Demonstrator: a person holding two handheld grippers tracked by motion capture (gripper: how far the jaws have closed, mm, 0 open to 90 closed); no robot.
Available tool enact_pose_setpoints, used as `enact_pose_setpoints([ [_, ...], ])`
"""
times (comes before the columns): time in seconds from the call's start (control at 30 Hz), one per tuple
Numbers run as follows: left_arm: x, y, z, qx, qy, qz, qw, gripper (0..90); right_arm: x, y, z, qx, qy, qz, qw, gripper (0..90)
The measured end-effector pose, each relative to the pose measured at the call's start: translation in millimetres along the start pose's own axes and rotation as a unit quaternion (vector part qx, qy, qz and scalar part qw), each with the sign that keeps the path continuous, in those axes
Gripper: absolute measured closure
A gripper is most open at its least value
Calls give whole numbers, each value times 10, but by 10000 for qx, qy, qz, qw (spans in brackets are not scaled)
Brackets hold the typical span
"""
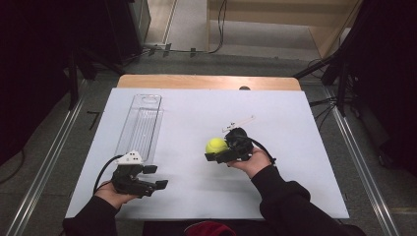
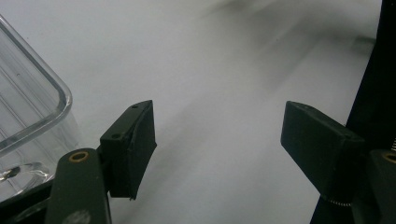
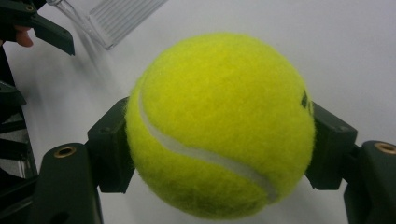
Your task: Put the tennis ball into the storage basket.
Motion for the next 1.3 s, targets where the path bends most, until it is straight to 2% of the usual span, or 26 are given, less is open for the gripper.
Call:
enact_pose_setpoints([
  [1.3, 3, -8, -14, -42, 8, 9, 10000, 270, 189, 300, -168, -111, 192, 55, 9997, 235],
])
Point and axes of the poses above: each handheld gripper's, and its own axes: x roughly forward along the jaws, y roughly out of its top, z roughly to its right, the point moved 5 cm from there along x, roughly forward along the jaws, and after that the axes turned 3 degrees about z, right-handed, at the moved point
